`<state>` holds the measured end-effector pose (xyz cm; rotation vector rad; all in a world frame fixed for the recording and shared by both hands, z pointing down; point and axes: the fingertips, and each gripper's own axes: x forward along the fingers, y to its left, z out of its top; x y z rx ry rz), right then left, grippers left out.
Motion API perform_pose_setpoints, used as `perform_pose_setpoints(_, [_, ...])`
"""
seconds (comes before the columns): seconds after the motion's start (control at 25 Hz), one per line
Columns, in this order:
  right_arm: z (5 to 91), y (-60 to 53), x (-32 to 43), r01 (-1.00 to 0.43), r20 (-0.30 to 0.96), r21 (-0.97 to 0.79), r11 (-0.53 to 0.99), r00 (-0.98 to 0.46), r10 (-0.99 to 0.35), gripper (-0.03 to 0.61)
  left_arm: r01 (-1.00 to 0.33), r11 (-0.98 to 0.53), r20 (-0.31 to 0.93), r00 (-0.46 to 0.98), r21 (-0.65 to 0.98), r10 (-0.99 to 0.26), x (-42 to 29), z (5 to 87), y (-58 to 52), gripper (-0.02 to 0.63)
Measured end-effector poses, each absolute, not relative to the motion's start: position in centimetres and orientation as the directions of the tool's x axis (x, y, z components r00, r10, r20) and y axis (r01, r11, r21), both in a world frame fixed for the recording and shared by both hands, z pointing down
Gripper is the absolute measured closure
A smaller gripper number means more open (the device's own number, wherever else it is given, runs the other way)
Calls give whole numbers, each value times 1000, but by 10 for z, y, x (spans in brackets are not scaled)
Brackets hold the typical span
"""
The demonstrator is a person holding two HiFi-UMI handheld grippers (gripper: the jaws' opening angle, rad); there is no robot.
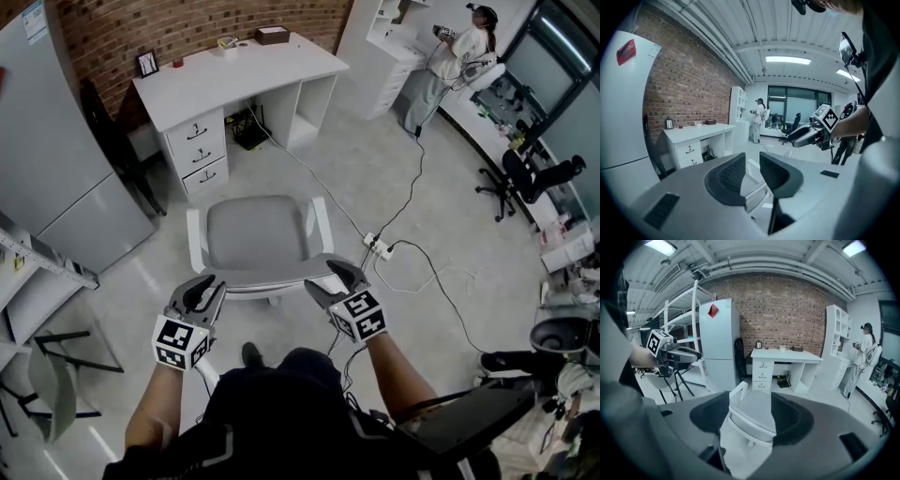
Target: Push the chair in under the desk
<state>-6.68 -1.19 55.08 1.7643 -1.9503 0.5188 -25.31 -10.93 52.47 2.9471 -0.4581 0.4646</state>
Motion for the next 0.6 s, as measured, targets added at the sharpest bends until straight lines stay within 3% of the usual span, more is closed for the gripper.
perform_pose_setpoints(0.2, [592, -19, -66, -981, 680, 61, 182, -93, -727, 213, -268, -962, 413, 882, 42, -228, -250, 562, -119, 502])
perform_pose_setpoints(0.48, [624, -21, -54, -970, 748, 26, 242, -141, -648, 184, -223, -975, 492, 850, 18, -186, -231, 589, -124, 491])
perform_pose_setpoints(0.6, [642, -15, -53, -932, 812, 111, 344, -114, -572, 186, -186, -982, 545, 820, -34, -174, -228, 600, -126, 488])
